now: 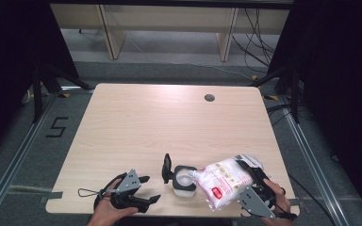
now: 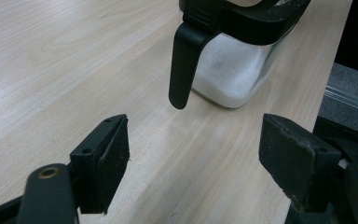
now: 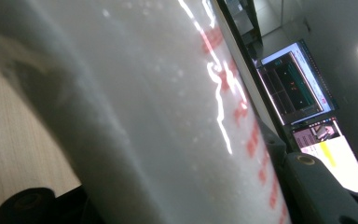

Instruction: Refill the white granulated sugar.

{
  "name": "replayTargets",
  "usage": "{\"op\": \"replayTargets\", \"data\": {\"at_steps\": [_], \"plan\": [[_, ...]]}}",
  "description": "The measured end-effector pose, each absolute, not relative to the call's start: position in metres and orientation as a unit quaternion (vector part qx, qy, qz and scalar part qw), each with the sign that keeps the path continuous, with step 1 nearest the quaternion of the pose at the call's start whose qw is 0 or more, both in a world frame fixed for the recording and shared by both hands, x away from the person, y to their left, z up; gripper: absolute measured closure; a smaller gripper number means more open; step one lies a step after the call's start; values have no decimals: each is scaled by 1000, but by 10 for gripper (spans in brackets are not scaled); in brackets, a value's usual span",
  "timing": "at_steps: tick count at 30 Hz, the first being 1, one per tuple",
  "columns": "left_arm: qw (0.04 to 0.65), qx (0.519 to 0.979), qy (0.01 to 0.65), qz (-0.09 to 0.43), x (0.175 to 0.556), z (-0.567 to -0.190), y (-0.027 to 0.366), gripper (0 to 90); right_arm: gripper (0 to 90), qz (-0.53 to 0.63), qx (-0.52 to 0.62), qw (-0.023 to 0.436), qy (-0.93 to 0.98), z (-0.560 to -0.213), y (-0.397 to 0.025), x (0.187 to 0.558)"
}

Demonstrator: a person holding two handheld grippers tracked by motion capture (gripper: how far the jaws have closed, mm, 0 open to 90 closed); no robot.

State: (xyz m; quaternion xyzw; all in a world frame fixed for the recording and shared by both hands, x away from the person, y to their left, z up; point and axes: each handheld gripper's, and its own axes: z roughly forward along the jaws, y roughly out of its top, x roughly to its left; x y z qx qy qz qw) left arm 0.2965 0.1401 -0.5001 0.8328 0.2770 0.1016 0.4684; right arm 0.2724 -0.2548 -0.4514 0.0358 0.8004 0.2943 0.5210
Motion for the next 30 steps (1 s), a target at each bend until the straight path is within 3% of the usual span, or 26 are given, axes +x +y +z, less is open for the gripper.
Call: {"op": "replayTargets", "data": {"at_steps": [30], "plan": [[471,830,281,103,296,-501,139,240,595,429,101,402,803,-467,-246,287]]}}
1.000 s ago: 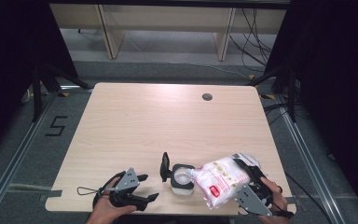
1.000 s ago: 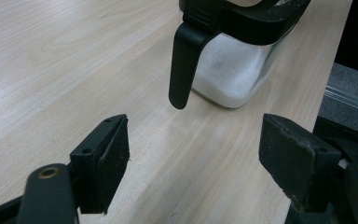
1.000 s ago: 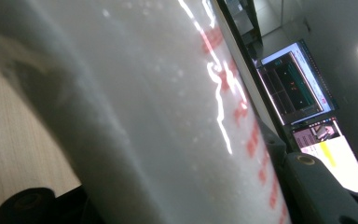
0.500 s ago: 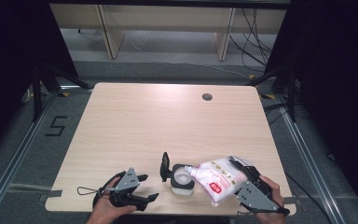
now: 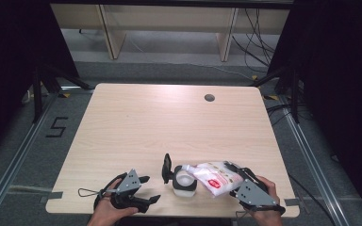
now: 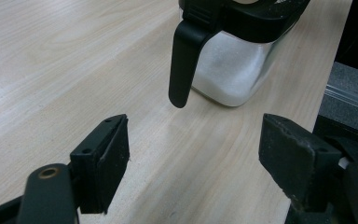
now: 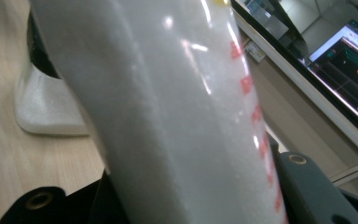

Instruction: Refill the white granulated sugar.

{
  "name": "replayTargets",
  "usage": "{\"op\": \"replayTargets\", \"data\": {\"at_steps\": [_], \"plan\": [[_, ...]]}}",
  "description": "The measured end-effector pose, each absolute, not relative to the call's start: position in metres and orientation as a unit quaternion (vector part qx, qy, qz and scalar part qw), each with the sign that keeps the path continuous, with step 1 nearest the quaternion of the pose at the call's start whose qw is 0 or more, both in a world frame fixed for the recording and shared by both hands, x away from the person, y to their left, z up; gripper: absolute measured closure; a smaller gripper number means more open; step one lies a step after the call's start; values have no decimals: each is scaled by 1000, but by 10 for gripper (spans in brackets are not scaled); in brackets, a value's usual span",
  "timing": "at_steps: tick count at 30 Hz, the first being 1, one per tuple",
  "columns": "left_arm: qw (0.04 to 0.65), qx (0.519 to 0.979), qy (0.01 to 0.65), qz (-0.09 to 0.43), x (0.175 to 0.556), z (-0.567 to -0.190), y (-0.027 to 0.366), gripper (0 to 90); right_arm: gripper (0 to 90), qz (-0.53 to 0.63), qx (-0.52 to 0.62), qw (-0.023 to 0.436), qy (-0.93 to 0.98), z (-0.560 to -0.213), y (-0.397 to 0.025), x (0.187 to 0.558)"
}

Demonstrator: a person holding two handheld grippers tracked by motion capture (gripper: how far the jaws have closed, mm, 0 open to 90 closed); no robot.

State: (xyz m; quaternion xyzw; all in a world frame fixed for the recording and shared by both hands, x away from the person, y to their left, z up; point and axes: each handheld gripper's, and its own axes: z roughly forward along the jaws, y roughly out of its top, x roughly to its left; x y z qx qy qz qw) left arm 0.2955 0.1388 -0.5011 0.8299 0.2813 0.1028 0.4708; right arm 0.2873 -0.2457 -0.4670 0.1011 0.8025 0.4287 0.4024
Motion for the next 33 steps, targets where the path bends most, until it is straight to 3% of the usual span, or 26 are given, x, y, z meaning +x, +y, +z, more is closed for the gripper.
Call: {"op": "replayTargets", "data": {"at_steps": [19,33], "plan": [[463,838,270,105,298,-501,140,240,644,510,205,322,771,-484,-258,322],[471,831,280,97,296,-501,139,240,645,524,243,305,757,-494,-263,340]]}}
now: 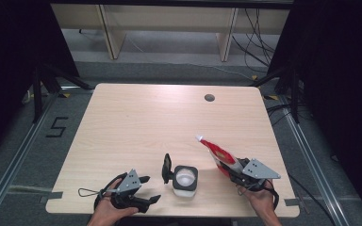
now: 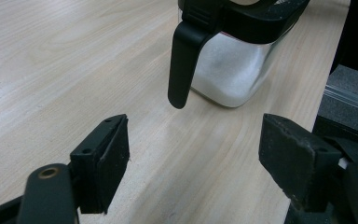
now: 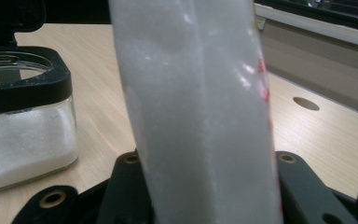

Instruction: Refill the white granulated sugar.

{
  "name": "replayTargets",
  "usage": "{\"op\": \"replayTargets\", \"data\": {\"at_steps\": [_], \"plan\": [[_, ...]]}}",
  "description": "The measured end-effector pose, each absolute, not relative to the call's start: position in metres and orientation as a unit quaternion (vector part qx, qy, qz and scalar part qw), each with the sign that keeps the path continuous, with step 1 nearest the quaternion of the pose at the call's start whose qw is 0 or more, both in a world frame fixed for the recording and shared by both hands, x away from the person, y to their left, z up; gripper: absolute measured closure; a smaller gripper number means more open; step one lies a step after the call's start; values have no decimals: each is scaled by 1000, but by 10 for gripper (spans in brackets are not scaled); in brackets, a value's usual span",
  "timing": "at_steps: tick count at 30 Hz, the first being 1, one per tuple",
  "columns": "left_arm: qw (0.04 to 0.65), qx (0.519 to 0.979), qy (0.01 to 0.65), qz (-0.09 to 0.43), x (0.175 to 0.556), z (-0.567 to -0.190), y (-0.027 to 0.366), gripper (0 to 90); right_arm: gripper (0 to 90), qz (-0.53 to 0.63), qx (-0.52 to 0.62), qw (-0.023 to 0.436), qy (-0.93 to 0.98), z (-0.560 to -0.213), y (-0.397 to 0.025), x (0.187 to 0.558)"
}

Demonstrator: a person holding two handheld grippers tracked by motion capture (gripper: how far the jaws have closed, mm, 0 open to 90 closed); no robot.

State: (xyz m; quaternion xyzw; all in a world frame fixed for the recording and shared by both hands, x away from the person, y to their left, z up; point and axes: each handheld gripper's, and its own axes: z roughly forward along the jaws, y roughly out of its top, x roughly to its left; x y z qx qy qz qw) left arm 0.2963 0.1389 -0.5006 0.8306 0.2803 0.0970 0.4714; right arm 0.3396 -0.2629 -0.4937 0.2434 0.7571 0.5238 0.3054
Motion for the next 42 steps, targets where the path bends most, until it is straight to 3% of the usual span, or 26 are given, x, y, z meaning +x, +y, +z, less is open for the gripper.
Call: {"op": "replayTargets", "data": {"at_steps": [17,21,28,30,42], "plan": [[465,838,264,106,298,-499,142,240,645,524,285,296,746,-494,-282,333],[465,835,274,106,297,-499,141,240,645,535,304,268,741,-495,-286,332],[457,840,271,108,298,-499,143,240,639,538,321,258,736,-493,-293,328],[457,840,273,107,298,-499,143,240,633,533,328,275,730,-491,-295,326],[468,833,274,107,297,-500,142,240,510,542,349,267,716,-484,-305,305]]}}
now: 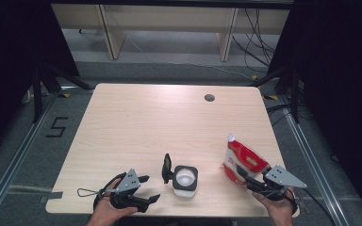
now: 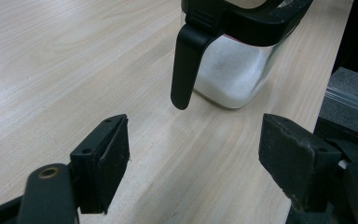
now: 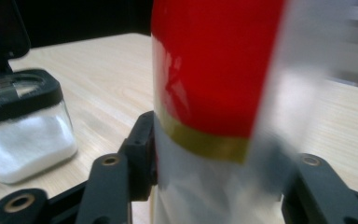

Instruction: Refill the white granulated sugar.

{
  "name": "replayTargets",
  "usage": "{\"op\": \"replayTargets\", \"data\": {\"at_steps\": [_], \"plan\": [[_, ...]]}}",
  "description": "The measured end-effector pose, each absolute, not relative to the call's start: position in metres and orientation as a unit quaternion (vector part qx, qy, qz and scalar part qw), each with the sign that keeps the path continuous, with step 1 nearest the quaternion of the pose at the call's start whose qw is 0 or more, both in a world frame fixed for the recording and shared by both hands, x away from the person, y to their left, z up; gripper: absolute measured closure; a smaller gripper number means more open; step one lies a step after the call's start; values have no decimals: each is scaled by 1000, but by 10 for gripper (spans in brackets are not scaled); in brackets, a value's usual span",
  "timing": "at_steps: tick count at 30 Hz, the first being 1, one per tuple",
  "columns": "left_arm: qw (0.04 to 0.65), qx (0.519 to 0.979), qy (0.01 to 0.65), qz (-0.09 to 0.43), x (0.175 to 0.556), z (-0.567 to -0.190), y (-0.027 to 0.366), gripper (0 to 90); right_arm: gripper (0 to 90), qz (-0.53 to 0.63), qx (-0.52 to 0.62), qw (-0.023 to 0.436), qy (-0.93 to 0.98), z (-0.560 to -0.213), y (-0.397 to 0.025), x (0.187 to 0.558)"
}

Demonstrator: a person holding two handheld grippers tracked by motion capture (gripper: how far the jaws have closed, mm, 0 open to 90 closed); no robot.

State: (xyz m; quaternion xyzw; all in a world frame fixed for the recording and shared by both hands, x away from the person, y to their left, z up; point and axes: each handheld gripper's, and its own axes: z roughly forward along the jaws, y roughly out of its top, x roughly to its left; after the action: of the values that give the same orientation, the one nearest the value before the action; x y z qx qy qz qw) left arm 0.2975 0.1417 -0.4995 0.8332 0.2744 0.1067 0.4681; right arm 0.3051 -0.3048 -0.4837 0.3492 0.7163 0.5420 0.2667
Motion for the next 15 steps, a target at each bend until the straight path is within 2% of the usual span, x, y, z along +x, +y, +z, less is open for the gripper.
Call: {"op": "replayTargets", "data": {"at_steps": [6,9,10,13,15], "plan": [[470,831,280,101,296,-499,141,243,390,536,377,266,707,-479,-313,286],[458,841,265,109,298,-497,143,244,363,527,390,267,707,-475,-318,278],[467,833,280,102,297,-498,142,244,355,530,394,273,699,-477,-319,277],[472,830,280,100,297,-495,143,249,345,524,413,261,698,-476,-320,270],[474,831,274,101,298,-494,143,252,341,515,399,272,709,-476,-322,270]]}}
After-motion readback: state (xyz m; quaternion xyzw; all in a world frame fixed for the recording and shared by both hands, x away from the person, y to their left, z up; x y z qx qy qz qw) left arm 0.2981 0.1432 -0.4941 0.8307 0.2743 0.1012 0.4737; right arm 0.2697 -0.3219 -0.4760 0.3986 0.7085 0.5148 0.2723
